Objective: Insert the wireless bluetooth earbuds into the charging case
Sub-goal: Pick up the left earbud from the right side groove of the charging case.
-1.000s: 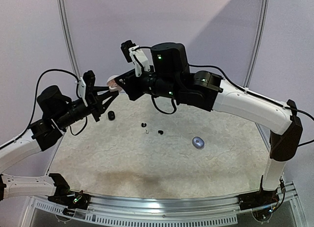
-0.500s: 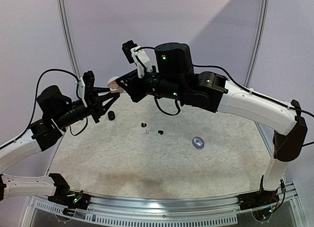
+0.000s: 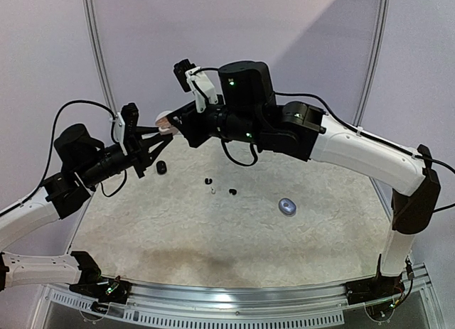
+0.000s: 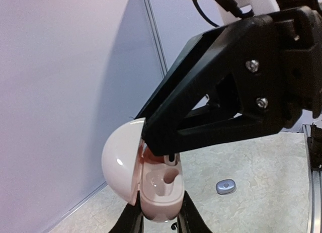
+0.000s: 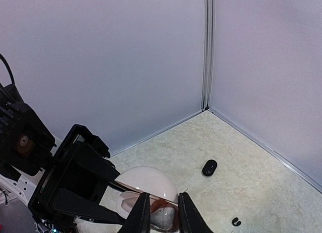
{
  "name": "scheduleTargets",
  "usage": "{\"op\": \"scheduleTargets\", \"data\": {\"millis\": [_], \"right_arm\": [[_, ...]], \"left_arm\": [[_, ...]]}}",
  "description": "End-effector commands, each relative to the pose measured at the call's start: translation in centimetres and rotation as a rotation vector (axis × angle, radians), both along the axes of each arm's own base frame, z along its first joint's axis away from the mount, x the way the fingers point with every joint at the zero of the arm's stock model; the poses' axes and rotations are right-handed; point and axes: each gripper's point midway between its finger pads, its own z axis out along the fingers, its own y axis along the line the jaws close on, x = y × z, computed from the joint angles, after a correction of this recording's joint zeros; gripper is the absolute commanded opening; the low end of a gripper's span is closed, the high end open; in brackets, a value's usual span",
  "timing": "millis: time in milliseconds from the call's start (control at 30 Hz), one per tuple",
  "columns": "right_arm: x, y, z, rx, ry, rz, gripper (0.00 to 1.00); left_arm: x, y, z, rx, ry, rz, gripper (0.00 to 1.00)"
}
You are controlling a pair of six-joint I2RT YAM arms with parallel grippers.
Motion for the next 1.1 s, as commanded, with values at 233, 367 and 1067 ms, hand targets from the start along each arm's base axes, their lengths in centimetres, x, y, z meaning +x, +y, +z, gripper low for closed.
{"op": "scheduleTargets", "data": {"millis": [233,367,1067], "right_arm": [[0.7,1.5,-3.2,-0.1,-0.006,-0.043,0.27],[1.0,1.4,-3.3,-0.112,-0.014,-0.064,0.28],[0.9,1.5,-2.0,-0.022,0.017,-0.202,0.35]], "left_arm": [[1.1,0.6,0.2,-0.028,-0.006,0.065,0.0],[1.2,0.7,0.3,-0.037,-0.007,0.073,0.0],[1.5,1.4,0.7,-0.055,-0.055,0.123,0.0]]}}
